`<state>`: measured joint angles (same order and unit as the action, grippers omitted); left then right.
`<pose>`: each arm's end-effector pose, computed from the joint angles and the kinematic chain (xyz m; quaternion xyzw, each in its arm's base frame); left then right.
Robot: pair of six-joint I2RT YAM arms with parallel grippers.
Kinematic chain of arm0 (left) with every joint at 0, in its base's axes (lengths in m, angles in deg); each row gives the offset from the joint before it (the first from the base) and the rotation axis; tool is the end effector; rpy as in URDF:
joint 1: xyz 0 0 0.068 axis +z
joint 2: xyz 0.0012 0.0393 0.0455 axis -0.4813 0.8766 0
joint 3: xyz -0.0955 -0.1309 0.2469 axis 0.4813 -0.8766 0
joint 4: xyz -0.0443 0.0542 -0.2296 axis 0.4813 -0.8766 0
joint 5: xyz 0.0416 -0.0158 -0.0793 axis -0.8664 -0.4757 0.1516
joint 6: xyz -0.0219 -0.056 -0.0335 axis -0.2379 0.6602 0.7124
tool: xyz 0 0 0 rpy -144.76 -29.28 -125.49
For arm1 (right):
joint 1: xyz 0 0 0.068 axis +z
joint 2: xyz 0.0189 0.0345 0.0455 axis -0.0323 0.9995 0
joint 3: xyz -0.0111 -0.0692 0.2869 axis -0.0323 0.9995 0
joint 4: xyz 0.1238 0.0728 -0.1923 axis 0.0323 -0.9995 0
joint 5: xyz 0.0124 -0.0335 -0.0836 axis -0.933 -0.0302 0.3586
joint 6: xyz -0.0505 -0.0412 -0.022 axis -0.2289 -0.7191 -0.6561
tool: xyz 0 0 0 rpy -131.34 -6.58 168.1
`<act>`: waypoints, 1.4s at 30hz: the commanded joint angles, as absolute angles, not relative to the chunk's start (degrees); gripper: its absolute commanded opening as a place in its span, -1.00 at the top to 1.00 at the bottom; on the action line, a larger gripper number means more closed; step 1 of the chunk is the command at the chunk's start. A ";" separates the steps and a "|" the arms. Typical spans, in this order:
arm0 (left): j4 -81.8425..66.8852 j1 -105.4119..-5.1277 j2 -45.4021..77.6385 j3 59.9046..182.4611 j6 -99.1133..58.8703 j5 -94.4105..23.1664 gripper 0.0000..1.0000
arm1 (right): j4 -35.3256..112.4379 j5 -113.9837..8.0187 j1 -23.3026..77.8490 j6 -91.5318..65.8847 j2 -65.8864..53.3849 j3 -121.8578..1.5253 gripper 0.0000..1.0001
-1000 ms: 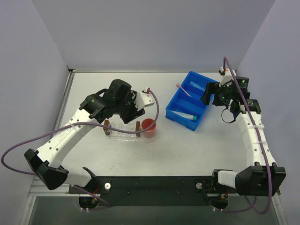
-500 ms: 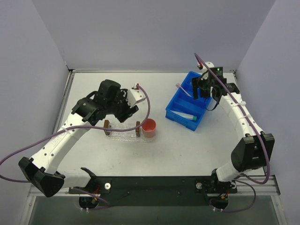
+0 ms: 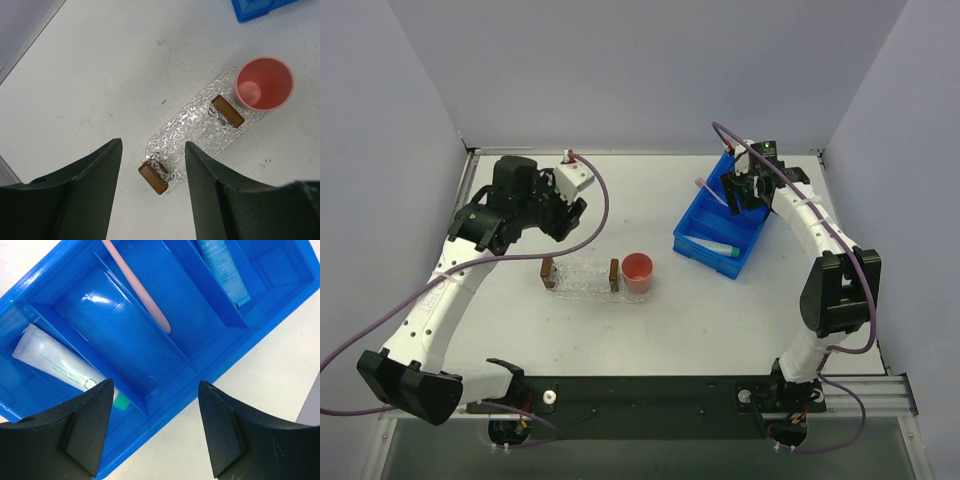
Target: Prepare toiletry sets of a toothbrush and toothpaste on the tray
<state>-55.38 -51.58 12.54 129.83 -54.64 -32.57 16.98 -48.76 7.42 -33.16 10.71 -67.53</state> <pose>0.2200 -0.1043 0.4033 0.3865 0.8027 -0.0877 0.4456 0.3877 0.0666 0.3199 -0.1900 0.8751 0.0102 0.4450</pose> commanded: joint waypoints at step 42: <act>-39.19 -40.28 24.73 121.78 -49.19 -35.36 -0.29 | -6.64 -52.01 10.80 -49.26 26.22 -88.95 -0.02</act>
<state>-39.41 -40.76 25.42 119.97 -49.88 -34.52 -4.16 -52.11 10.59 -48.70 25.79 -87.73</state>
